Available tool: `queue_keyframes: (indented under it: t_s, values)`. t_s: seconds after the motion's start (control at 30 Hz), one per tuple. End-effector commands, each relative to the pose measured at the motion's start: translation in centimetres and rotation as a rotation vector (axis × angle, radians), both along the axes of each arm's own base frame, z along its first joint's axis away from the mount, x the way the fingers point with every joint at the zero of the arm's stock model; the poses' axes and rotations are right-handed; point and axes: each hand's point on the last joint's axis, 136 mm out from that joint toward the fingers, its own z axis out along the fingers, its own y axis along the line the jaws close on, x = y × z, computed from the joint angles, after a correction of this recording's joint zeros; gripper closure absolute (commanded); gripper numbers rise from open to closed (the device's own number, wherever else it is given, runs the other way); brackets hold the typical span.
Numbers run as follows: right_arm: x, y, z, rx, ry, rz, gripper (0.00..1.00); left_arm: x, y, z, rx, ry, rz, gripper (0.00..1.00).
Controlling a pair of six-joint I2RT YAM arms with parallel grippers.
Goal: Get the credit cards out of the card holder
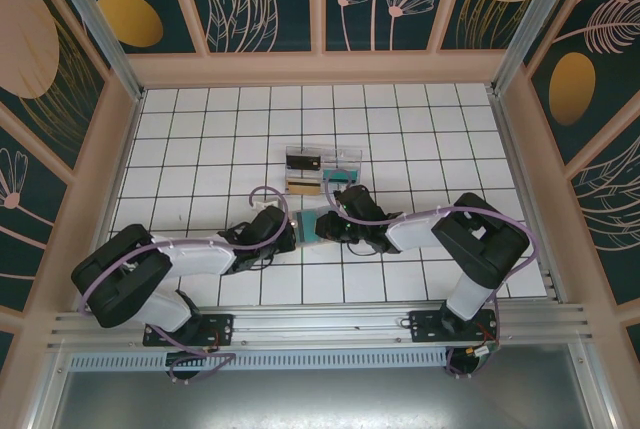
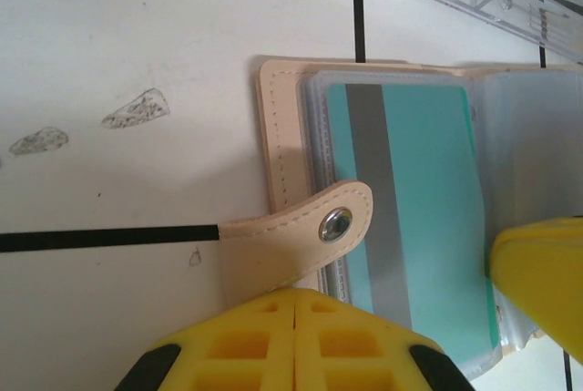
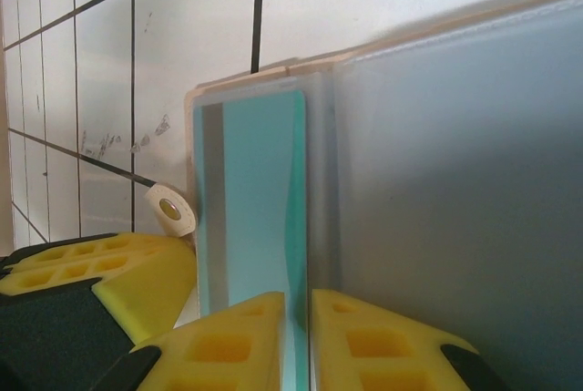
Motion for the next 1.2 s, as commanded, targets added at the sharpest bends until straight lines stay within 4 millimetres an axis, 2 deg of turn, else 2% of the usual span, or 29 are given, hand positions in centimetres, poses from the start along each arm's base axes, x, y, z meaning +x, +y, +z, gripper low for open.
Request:
queue_keyframes:
  t_s: [0.0,0.3,0.43,1.0,1.17]
  values:
    - [0.1,0.6,0.3,0.013,-0.006,0.024,0.84,-0.5,0.5,-1.3,0.062,0.037,-0.010,0.93]
    - [0.0,0.7,0.4,0.028,0.001,0.026,0.86,-0.5,0.3,-1.4,0.057,0.044,-0.019,0.94]
    - [0.1,0.6,0.4,0.025,-0.001,0.020,1.00,-0.6,0.3,-1.3,0.060,0.043,-0.020,0.94]
    - [0.3,-2.6,1.0,-0.005,-0.023,-0.059,1.00,-0.7,1.4,-2.2,0.116,0.062,0.014,0.99]
    - [0.3,-2.5,1.2,-0.003,-0.044,-0.040,1.00,-0.5,1.2,-1.8,0.111,0.051,0.004,0.99]
